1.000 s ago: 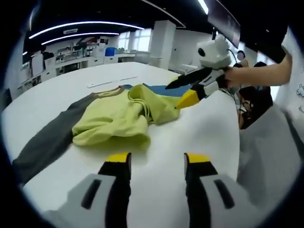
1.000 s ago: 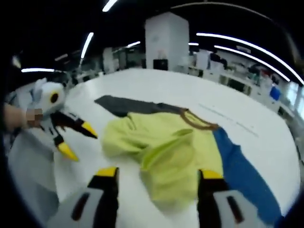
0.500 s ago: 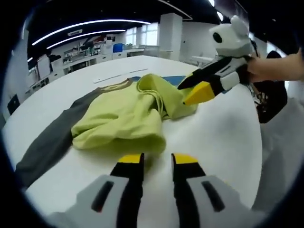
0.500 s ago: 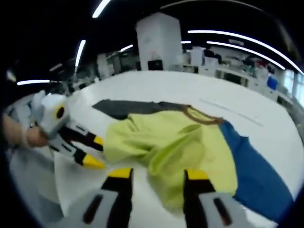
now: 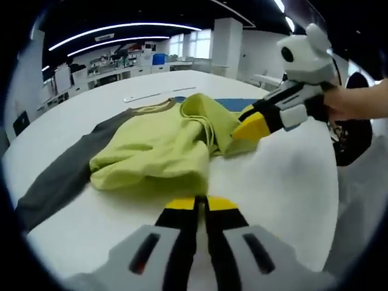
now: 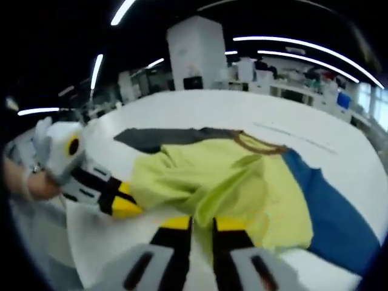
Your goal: Fold the garment on the visible template until the final outline fits inside the template.
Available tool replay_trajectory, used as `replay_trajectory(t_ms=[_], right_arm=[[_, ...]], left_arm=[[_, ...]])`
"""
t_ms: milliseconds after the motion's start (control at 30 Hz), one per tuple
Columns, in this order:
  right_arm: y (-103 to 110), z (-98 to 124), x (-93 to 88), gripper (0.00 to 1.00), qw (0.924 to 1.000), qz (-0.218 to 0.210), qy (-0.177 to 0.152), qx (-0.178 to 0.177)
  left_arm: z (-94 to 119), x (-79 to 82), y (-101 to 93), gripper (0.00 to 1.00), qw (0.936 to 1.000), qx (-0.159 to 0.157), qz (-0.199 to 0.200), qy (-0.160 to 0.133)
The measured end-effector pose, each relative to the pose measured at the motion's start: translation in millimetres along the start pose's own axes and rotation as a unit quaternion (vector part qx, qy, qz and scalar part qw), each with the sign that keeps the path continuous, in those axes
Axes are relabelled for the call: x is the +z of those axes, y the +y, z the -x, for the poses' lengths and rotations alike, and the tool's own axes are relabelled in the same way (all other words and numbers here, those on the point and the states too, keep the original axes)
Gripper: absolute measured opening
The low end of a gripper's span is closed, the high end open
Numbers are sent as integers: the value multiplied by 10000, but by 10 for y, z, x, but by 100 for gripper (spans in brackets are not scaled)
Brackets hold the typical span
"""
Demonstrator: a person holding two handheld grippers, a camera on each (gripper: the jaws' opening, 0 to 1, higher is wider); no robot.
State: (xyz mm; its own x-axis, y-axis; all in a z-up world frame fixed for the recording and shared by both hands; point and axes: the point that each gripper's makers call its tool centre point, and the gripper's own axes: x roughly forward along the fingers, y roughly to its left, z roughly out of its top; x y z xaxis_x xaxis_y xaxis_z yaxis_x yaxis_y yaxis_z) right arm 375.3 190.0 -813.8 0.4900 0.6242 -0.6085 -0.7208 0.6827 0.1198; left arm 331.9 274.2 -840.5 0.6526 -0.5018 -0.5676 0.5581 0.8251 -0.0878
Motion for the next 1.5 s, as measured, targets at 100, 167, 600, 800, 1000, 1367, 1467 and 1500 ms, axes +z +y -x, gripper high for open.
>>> replay_trajectory(t_ms=[100,167,600,800,1000,1367,1467,1500], right_arm=[[-14,18,4,0,9999,144,-40,-53],[-2,37,-3,0,9999,148,-66,-29],[4,331,-36,0,9992,393,-38,33],[1,553,-131,0,9991,433,13,22],[-12,801,-224,0,9990,435,59,-6],[-47,1223,-388,0,9987,481,173,-65],[-68,1313,-428,0,9979,593,236,-104],[-54,1341,-439,0,9985,491,226,-75]], left_arm=[[48,31,30,0,9999,101,32,-36],[59,61,26,0,9990,45,417,-167],[398,75,61,0,9952,14,974,-132],[567,-21,163,0,9935,34,1133,-26],[733,-130,218,0,9906,23,1368,75],[1093,-307,295,0,9860,-4,1642,273],[1186,-376,253,0,9856,11,1646,379],[1211,-405,255,0,9852,2,1663,416]])
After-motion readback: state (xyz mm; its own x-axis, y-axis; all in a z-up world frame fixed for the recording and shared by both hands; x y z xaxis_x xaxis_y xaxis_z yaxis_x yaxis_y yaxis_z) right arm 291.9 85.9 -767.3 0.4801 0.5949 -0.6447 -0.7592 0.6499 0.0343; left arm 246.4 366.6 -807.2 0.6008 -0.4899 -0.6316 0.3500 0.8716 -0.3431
